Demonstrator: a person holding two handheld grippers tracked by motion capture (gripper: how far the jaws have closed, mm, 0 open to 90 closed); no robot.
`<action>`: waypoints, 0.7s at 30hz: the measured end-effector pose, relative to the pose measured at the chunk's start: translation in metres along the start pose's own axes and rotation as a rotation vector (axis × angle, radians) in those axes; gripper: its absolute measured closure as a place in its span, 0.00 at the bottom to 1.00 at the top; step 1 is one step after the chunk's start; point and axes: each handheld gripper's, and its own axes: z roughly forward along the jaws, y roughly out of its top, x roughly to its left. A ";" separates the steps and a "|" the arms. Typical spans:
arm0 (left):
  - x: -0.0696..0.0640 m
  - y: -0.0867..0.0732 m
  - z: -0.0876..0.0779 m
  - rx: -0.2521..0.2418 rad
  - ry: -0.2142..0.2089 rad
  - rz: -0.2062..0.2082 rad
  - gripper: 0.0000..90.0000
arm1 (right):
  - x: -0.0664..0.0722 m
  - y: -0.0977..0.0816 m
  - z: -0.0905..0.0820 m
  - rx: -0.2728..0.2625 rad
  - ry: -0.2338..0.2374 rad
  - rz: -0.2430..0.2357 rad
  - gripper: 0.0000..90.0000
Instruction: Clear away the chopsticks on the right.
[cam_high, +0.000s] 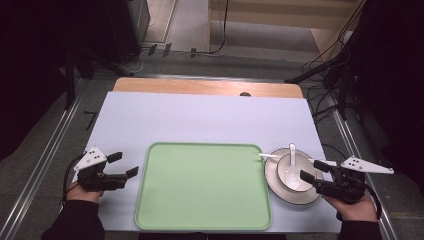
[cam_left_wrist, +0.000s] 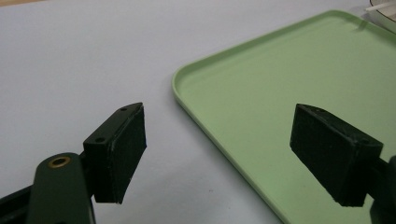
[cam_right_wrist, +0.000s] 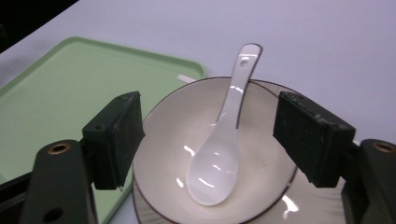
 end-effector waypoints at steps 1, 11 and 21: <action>0.000 0.000 0.000 0.001 0.000 0.000 0.21 | -0.002 0.001 0.000 -0.001 -0.011 0.009 0.29; 0.000 0.000 0.001 0.005 -0.003 0.001 0.21 | -0.031 0.006 -0.001 -0.012 -0.140 0.081 0.40; -0.001 0.000 0.002 0.003 -0.005 0.001 0.21 | -0.056 0.008 0.016 0.036 -0.226 0.114 0.63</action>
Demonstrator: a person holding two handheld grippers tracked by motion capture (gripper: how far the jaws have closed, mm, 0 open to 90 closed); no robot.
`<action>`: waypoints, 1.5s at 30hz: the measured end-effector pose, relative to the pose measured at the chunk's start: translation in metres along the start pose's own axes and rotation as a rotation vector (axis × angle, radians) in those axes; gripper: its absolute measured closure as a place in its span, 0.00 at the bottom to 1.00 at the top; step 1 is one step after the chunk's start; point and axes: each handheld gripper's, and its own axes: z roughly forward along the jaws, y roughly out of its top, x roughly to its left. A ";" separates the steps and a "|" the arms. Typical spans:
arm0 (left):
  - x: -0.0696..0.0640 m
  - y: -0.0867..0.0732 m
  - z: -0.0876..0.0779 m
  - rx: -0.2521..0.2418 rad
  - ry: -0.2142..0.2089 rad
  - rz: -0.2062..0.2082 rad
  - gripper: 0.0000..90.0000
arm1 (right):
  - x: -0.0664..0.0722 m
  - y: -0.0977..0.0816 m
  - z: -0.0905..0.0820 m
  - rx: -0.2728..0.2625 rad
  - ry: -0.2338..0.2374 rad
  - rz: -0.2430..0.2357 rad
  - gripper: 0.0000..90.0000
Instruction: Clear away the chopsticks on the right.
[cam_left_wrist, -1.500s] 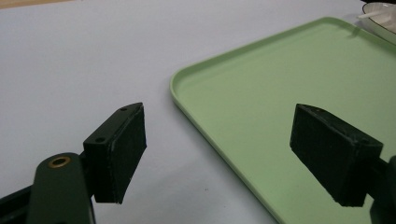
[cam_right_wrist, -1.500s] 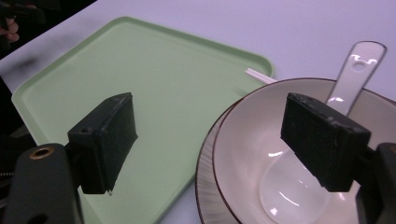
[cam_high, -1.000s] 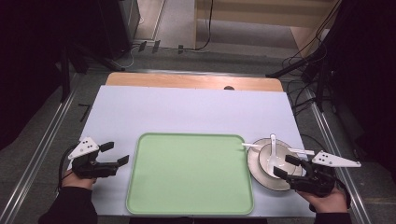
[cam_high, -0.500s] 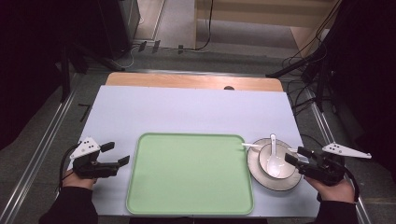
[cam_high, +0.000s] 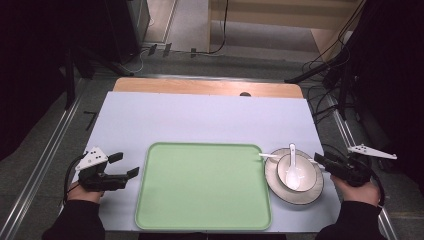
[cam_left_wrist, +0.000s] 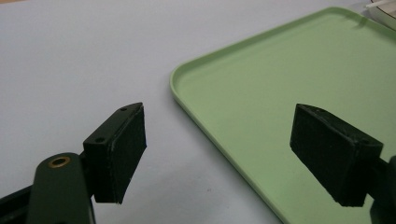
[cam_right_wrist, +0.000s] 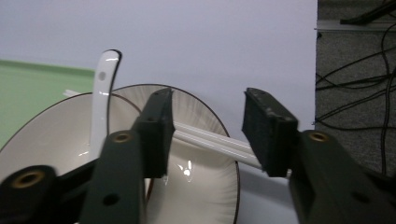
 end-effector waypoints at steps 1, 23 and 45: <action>0.000 0.000 0.000 0.001 0.001 0.001 0.21 | -0.001 0.000 0.002 0.006 -0.001 -0.003 0.66; -0.002 0.001 0.001 0.007 -0.003 0.016 0.21 | -0.009 0.001 0.034 0.140 0.048 -0.024 1.00; -0.002 0.001 0.001 0.012 -0.005 0.018 0.21 | -0.018 0.001 0.037 0.142 0.072 -0.014 1.00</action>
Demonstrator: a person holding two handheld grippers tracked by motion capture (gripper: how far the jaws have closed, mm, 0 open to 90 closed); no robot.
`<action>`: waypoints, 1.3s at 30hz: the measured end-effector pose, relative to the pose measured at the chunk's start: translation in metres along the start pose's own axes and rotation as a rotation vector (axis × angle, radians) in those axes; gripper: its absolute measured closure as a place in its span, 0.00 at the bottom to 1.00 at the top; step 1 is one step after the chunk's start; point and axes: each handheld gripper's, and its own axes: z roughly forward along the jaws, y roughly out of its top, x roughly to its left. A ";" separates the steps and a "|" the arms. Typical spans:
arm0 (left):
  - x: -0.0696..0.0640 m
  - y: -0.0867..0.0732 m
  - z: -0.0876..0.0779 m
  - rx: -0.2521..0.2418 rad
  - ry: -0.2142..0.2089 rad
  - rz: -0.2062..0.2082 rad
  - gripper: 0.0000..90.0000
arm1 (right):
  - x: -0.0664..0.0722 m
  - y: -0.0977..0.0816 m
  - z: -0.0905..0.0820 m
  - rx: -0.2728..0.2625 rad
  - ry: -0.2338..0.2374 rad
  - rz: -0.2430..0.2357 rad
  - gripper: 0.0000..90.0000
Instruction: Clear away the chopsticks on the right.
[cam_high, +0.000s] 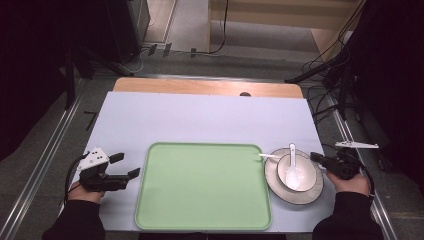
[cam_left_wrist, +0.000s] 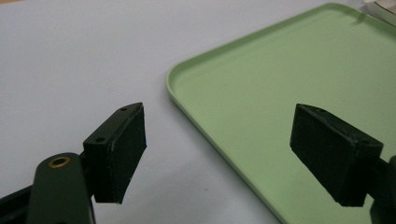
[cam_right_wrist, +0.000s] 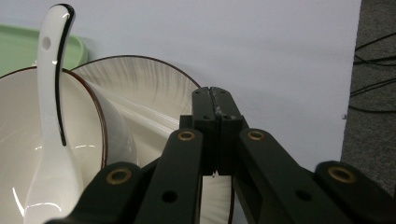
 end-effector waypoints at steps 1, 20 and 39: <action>0.000 0.000 0.000 0.001 -0.001 -0.001 0.21 | 0.000 0.000 0.000 -0.002 0.001 -0.003 1.00; 0.000 0.000 0.000 0.001 -0.002 -0.002 0.21 | 0.001 -0.005 -0.006 0.037 0.012 -0.010 1.00; -0.001 0.003 0.005 0.000 -0.015 0.000 0.21 | 0.000 -0.017 -0.018 0.054 0.020 -0.016 1.00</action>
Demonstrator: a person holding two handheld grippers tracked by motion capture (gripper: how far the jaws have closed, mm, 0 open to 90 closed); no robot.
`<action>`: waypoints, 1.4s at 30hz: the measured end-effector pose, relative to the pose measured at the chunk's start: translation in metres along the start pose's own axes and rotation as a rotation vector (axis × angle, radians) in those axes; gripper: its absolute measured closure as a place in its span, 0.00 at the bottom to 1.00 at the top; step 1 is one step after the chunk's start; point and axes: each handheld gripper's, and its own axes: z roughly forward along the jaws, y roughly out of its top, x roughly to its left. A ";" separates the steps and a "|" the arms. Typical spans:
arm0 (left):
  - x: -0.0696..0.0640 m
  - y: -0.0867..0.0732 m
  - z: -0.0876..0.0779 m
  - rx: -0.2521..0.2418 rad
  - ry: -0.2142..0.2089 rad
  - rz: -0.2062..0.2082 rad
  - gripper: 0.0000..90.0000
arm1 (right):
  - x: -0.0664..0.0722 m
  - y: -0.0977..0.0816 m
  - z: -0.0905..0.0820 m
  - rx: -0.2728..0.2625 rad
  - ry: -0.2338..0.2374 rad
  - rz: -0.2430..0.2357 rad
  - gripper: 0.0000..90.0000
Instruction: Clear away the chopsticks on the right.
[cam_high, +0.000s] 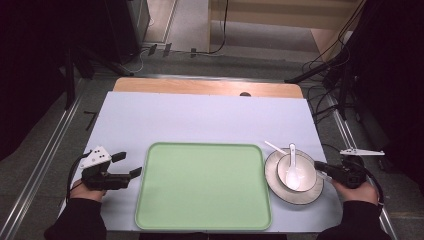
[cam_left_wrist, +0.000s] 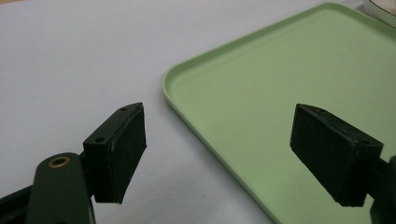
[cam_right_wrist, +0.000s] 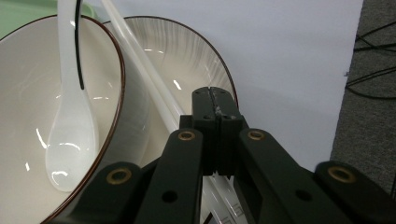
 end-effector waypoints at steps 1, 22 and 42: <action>0.000 0.000 0.000 0.002 0.000 0.003 0.21 | 0.000 0.000 -0.001 0.001 -0.003 0.001 1.00; 0.001 0.004 0.005 0.004 -0.012 0.010 0.21 | 0.002 -0.014 -0.009 0.027 0.018 0.005 1.00; 0.001 0.004 0.005 0.002 -0.014 0.012 0.21 | 0.005 -0.015 -0.023 -0.022 0.014 0.002 0.91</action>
